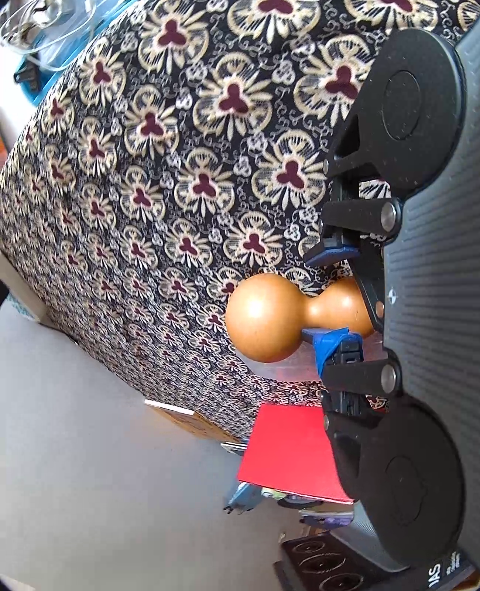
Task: Organize rigid objects
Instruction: 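Lift the orange gourd off the bedspread with the right gripper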
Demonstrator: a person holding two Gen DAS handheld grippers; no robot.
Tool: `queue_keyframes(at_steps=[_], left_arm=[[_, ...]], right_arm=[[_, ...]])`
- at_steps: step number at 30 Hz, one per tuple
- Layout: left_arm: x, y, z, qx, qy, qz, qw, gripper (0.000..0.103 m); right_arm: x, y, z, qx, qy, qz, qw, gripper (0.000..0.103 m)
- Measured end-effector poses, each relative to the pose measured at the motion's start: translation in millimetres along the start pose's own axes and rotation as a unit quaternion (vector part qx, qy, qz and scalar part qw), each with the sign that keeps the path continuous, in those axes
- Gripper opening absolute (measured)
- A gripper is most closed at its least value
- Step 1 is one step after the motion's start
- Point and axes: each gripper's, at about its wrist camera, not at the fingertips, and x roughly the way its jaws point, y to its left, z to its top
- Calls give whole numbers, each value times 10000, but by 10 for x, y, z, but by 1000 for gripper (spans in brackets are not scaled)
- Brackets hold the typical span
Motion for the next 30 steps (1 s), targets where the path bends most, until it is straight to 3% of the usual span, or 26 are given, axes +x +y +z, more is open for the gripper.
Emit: queue_keyframes(at_steps=[10, 30], left_arm=[[28, -68, 18, 264, -17, 174, 9995, 46], [40, -92, 12, 357, -48, 144, 9992, 50]], right_arm=[[83, 44, -13, 7, -61, 33, 10000, 18], [160, 120, -96, -110, -189, -2, 9998, 17]])
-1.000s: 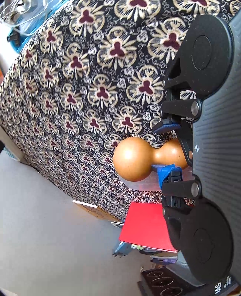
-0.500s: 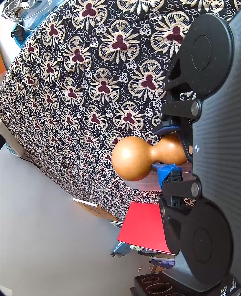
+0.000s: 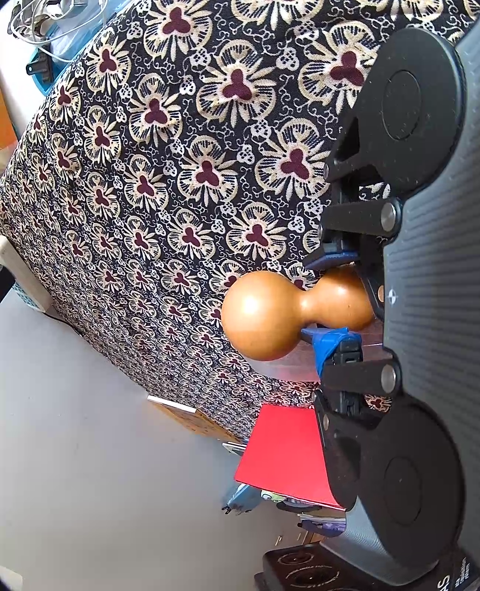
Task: Organize rigid objects
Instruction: 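Lift the orange gourd off the bedspread with the right gripper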
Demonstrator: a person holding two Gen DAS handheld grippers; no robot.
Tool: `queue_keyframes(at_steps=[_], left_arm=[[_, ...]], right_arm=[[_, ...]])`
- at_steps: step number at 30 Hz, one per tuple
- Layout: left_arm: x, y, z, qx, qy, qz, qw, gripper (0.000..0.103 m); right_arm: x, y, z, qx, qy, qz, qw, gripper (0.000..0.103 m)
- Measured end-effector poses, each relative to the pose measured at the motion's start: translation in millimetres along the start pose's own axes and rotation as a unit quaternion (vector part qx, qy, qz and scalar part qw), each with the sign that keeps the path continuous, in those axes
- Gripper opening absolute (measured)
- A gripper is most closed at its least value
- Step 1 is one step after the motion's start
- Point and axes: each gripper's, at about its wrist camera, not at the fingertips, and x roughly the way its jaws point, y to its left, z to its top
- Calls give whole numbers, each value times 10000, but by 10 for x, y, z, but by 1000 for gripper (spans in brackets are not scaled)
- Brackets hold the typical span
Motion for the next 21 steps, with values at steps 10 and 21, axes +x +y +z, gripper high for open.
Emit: queue_keyframes(at_steps=[10, 21], left_arm=[[-28, 20, -32, -44, -31, -8, 10000, 47], [-150, -3, -120, 68, -80, -71, 9999, 37]], right_arm=[[37, 36, -40, 9, -54, 58, 10000, 17], [-20, 138, -34, -49, 15, -41, 10000, 17]])
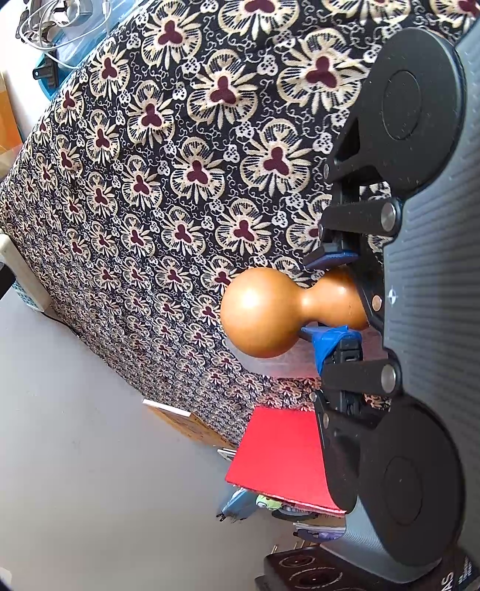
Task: Organize rigid objects
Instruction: 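Lift the orange gourd off the bedspread with the right gripper, then carry the gourd with the right gripper over the red box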
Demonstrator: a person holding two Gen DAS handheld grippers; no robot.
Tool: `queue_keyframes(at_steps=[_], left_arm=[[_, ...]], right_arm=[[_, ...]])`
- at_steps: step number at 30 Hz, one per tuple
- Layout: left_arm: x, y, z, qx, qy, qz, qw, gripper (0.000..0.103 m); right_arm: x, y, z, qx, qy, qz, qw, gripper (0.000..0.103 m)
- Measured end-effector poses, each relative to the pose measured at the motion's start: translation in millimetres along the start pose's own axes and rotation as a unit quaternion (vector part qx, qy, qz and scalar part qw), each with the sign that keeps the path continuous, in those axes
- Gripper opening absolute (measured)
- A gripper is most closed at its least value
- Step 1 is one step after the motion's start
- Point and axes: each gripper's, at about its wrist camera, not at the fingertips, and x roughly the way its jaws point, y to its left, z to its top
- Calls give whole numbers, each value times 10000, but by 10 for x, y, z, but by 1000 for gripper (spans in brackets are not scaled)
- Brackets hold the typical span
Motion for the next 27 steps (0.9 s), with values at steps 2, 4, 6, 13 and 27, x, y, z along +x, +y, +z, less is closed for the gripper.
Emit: queue_keyframes(at_steps=[2, 4, 6, 13, 27], left_arm=[[-58, -28, -24, 81, -57, 32, 9999, 37], [-116, -46, -52, 130, -115, 48, 9998, 37], [-180, -51, -83, 142, -193, 65, 9997, 37], [-445, -13, -232, 108, -459, 339, 9983, 37], [-1161, 405, -536, 414, -926, 498, 9936, 36]], right_arm=[[-34, 19, -5, -4, -11, 36, 10000, 17], [-65, 49, -14, -30, -13, 63, 10000, 17], [-87, 94, -14, -62, -15, 101, 9999, 17], [-54, 410, -58, -256, 32, 259, 9993, 17], [-3, 1209, -296, -287, -338, 444, 9980, 15]])
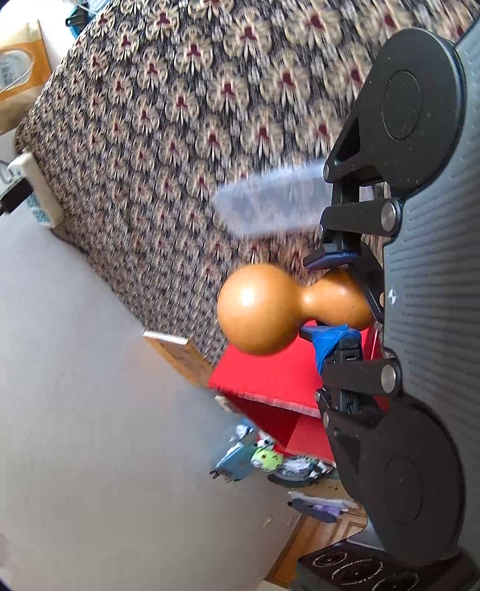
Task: Organize rigid objects
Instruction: 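Carry the gourd with the right gripper over the red box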
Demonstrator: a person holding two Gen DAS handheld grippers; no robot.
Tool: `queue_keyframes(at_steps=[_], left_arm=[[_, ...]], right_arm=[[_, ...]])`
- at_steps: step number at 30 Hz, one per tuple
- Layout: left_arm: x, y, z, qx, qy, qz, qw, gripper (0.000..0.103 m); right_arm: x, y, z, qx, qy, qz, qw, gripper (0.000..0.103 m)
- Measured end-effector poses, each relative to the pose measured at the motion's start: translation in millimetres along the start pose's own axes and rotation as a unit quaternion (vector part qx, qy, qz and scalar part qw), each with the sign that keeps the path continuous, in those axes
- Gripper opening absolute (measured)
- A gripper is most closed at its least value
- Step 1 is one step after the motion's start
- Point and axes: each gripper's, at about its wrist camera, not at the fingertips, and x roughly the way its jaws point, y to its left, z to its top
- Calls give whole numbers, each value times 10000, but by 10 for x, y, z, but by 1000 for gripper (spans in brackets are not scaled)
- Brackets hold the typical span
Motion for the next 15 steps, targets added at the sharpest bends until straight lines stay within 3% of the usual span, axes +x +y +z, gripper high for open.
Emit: queue_keyframes(at_steps=[8, 15], left_arm=[[-476, 614, -90, 11, -502, -61, 9987, 35], [-827, 1236, -214, -132, -805, 321, 9962, 35]], right_arm=[[268, 675, -34, -202, -381, 119, 9990, 15], [681, 1303, 34, -564, -287, 428, 9971, 15]])
